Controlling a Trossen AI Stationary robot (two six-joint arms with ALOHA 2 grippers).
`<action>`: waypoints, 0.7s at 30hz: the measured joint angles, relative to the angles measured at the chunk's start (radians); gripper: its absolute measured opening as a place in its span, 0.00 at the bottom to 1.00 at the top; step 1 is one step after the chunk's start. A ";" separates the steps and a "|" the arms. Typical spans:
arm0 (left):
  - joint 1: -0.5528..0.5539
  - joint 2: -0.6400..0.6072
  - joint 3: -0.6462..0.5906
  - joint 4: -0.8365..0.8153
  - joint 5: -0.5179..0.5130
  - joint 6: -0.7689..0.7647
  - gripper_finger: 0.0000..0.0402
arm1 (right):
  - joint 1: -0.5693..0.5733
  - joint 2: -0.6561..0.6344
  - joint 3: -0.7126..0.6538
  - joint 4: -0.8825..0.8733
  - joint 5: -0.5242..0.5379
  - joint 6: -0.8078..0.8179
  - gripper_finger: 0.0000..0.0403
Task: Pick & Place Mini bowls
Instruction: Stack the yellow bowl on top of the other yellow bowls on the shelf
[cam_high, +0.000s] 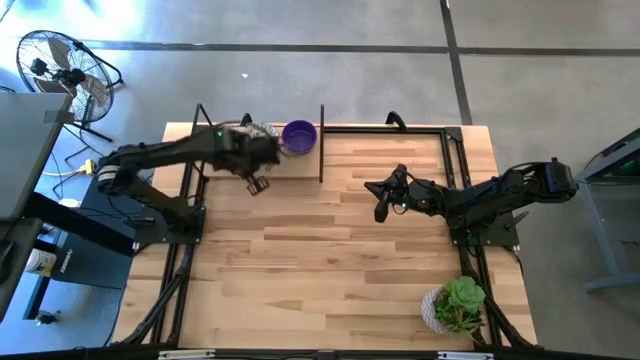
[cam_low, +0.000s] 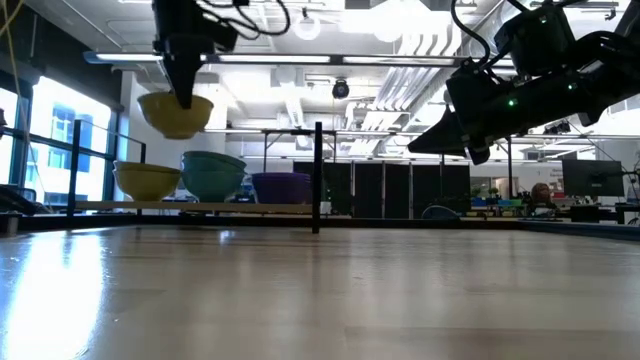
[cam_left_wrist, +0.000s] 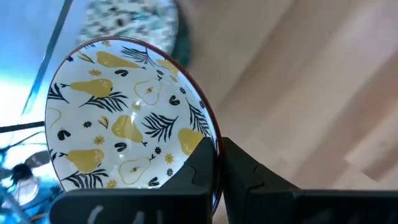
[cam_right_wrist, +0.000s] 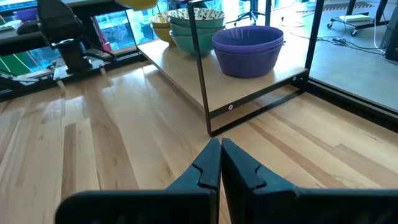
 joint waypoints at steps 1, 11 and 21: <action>0.029 -0.001 0.001 0.000 0.000 0.022 0.01 | 0.000 0.000 0.000 0.000 0.000 0.000 0.00; 0.262 -0.020 -0.033 0.002 0.001 0.130 0.01 | 0.000 0.000 -0.001 -0.006 -0.003 -0.008 0.00; 0.443 -0.100 -0.225 0.181 0.063 0.237 0.01 | 0.000 0.000 -0.001 -0.012 -0.003 -0.016 0.00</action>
